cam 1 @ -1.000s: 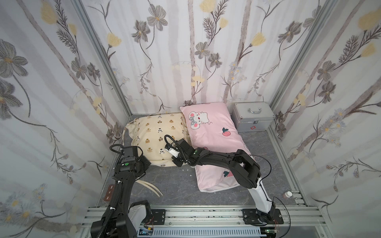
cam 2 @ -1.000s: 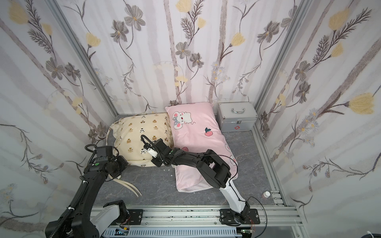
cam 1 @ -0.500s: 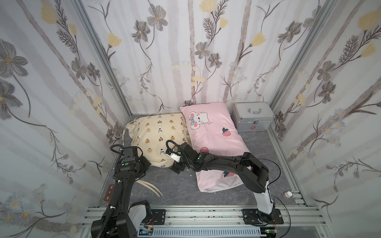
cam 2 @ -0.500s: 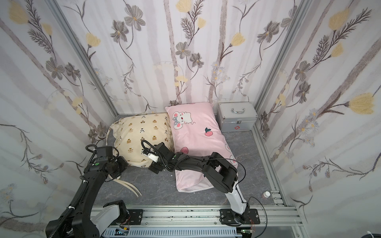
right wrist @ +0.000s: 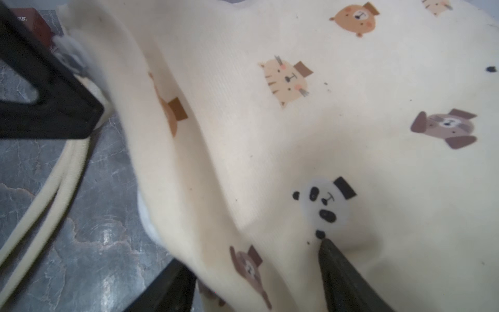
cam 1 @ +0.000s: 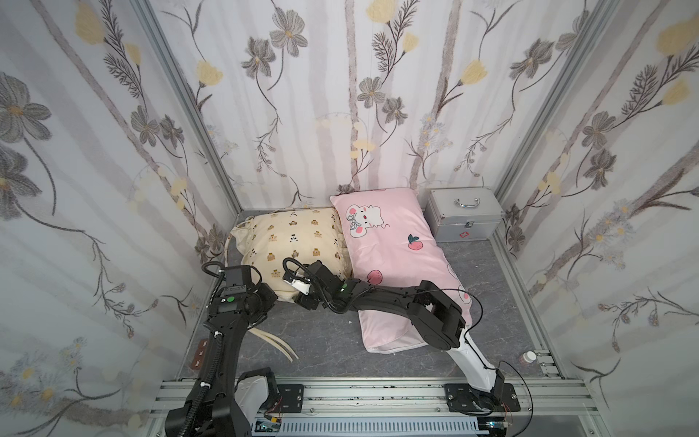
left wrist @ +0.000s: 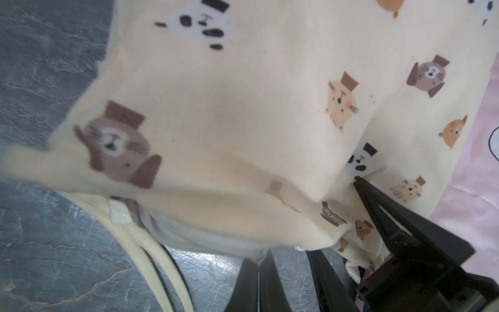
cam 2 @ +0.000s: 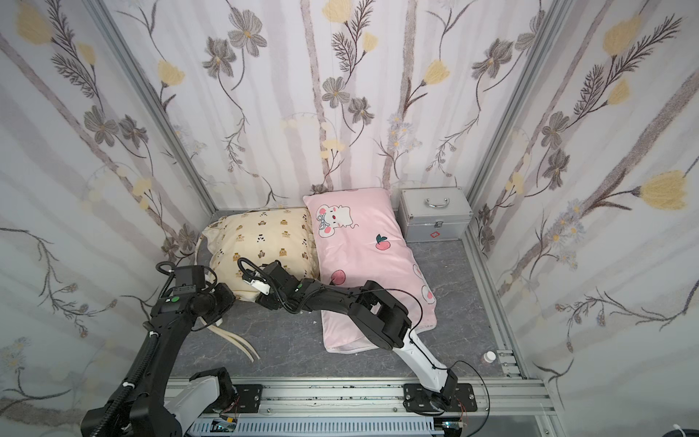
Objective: Zip up pillowcases
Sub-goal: Zip the zipper on the pillowcase.
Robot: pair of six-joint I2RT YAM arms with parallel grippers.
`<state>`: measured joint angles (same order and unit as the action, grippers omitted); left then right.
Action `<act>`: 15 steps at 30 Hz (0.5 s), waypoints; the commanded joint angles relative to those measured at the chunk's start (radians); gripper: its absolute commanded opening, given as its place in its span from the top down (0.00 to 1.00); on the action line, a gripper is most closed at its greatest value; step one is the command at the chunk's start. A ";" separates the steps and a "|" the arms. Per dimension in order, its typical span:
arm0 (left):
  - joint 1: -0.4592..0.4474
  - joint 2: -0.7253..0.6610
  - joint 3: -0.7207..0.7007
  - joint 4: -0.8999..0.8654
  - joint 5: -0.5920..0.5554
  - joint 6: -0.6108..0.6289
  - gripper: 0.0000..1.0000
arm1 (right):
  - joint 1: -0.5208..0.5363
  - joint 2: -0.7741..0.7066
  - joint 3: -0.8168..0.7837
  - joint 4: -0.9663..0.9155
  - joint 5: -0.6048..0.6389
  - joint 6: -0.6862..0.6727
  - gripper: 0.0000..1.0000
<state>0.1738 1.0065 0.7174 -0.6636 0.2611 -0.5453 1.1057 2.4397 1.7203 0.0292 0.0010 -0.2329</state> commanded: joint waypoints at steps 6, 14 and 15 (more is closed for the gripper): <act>0.036 0.028 0.037 -0.030 -0.024 0.055 1.00 | -0.014 -0.071 -0.105 0.090 -0.014 -0.005 1.00; 0.101 0.112 0.059 -0.037 -0.074 0.103 1.00 | -0.077 -0.175 -0.267 0.119 -0.001 0.054 1.00; 0.107 0.120 0.057 -0.035 -0.079 0.105 1.00 | -0.087 -0.188 -0.286 0.125 -0.005 0.063 1.00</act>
<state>0.2680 1.1114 0.7666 -0.6922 0.2394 -0.4690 1.0378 2.2826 1.4689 0.1204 -0.0284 -0.1936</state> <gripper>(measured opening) 0.051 0.047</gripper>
